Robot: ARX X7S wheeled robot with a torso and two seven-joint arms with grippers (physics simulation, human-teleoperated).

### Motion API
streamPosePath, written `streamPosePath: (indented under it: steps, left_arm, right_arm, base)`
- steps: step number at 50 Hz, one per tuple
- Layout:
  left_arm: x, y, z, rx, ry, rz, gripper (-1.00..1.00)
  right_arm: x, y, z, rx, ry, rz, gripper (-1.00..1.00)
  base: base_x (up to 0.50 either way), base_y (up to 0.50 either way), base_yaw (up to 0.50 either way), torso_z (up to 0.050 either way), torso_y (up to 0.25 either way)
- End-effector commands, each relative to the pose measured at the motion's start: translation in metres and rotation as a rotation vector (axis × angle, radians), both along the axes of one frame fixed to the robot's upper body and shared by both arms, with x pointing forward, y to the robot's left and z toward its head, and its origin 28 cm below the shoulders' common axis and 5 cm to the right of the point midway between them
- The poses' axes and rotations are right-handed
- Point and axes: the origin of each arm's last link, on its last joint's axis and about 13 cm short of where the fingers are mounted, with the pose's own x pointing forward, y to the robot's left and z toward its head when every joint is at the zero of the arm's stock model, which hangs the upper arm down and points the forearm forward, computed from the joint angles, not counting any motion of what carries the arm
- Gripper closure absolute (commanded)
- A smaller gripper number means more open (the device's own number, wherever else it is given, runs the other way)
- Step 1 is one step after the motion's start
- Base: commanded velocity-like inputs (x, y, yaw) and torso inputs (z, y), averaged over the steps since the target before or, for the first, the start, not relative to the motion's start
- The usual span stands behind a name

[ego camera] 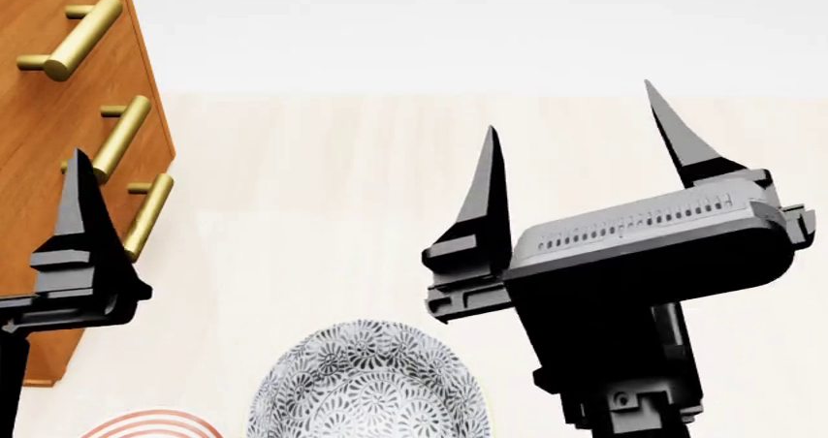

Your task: Stack the bowl at the front on the bowl in the middle.

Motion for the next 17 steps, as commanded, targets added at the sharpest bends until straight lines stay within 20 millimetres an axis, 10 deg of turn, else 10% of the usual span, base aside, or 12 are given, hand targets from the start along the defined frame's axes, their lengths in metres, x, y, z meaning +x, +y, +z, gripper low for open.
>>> streamPosePath:
  steps: [1,17]
  left_arm:
    - [-0.0102,0.0021,0.0142,-0.043,-0.114,-0.008,-1.00]
    - [-0.0150,0.0023,0.0162,-0.052,-0.139,-0.013,-1.00]
  right_arm:
    - [-0.0192,0.0100,-0.0020,-0.101,-0.247,-0.015,-1.00]
    - [-0.0215,0.0116,-0.0018,-0.136,-0.282,-0.020,-1.00]
  base:
    - [0.00,0.00,0.00,0.000,0.000]
    - [0.00,0.00,0.00,0.000,0.000]
